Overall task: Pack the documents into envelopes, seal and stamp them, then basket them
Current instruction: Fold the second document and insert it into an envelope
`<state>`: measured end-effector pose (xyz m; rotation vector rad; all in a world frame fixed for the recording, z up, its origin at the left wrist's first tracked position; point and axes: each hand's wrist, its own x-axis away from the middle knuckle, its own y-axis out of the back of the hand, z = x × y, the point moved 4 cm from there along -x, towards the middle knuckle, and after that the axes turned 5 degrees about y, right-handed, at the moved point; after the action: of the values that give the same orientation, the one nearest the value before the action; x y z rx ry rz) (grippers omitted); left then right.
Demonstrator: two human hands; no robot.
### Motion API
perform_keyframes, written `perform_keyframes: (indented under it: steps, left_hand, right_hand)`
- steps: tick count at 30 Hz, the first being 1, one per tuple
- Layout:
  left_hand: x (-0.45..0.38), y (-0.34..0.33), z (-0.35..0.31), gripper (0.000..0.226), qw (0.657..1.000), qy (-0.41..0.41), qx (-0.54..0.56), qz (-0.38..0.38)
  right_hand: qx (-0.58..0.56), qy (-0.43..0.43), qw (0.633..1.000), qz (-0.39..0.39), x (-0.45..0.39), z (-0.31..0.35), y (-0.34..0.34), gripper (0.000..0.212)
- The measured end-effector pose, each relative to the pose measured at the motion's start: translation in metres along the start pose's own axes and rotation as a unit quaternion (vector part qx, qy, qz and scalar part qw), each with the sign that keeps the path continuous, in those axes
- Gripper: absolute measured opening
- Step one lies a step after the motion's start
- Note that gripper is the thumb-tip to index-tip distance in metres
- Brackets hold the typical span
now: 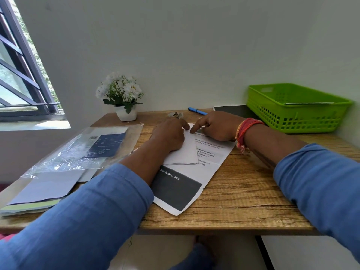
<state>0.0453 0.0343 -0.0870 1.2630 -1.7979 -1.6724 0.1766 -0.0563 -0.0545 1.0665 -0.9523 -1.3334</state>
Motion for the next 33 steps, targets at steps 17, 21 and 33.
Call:
perform_keyframes:
  steps: [17,21,33]
  left_hand:
    - [0.004,0.002,-0.002,0.031,0.999,0.016,0.024,-0.020]
    - [0.004,0.003,-0.002,0.031,0.999,0.012,0.021,-0.025]
    - [0.008,0.005,-0.006,0.031,0.999,0.008,0.019,-0.027]
  right_hand:
    - [0.148,-0.053,0.988,0.006,-0.019,0.007,-0.010,0.039]
    - [0.104,-0.047,0.993,0.021,-0.013,0.002,-0.007,0.063]
    - [0.033,-0.007,0.984,0.177,0.017,0.021,0.006,0.103]
